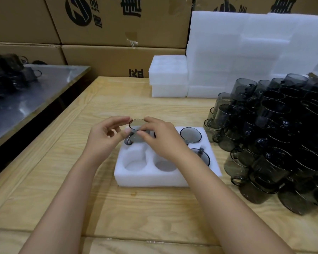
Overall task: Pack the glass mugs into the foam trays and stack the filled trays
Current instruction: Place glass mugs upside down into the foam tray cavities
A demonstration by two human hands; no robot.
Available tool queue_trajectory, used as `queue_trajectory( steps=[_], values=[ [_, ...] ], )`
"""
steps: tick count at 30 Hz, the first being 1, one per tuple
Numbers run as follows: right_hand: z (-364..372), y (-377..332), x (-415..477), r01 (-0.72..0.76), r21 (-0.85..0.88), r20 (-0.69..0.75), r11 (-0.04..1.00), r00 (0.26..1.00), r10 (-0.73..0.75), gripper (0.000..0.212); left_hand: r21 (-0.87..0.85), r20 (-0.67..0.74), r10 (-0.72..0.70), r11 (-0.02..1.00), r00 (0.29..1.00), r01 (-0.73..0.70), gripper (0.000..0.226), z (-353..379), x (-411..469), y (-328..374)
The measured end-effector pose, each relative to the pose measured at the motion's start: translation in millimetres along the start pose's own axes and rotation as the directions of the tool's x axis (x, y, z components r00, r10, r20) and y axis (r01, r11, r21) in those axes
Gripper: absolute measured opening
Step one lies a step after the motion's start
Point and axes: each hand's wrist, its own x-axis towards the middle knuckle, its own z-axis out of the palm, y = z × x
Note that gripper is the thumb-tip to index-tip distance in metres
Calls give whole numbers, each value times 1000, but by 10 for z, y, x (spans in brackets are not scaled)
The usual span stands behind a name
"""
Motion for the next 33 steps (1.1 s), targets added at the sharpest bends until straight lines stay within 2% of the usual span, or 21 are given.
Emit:
queue_trajectory(
  steps=[2,5,7,9,10,12,14,21,24,26,28,29,30,33],
  values=[
    [28,25,4,23,-63,57,998,998,-19,24,74,62,-13,997,998,8,35,-13,-3,-53],
    [45,35,9,13,-88,76,996,997,-6,26,78,100,-34,997,994,26,37,0,-17,-107],
    [39,27,8,-22,-65,73,998,997,27,34,13,105,-63,998,992,62,42,25,-21,-109],
    [51,9,11,-29,-79,60,996,998,33,44,-136,124,-127,980,984,144,45,69,-13,-122],
    [75,8,22,8,-162,78,987,997,4,47,-178,145,-143,970,979,168,42,94,-10,-136],
    [150,14,25,105,-383,182,918,983,-36,54,-146,186,-121,978,975,149,38,134,-9,-169],
    [207,42,27,139,-466,241,874,970,-26,57,-134,204,-102,982,974,131,37,154,0,-185],
    [46,-10,-157,125,-366,248,922,968,-33,51,-222,162,-140,959,977,174,38,168,-9,-237],
    [-197,-79,-460,68,-378,75,923,996,-43,46,-294,165,-192,927,967,234,38,171,-9,-245],
    [-425,-100,-745,-1,-447,-202,894,974,-99,40,-299,172,-193,924,966,237,37,169,6,-257],
    [-656,-57,-1070,-111,-509,-526,853,825,-206,32,-313,182,-203,915,962,253,38,159,13,-269],
    [-752,-6,-1237,-182,-525,-623,831,747,-230,29,-324,188,-216,907,958,268,39,152,14,-273],
    [-836,57,-1391,-263,-539,-673,800,706,-221,29,-333,194,-227,900,954,282,40,147,16,-278],
    [-1007,292,-1714,-483,-539,-718,689,692,-77,39,-348,215,-246,885,945,310,41,142,19,-286]
  ],
)
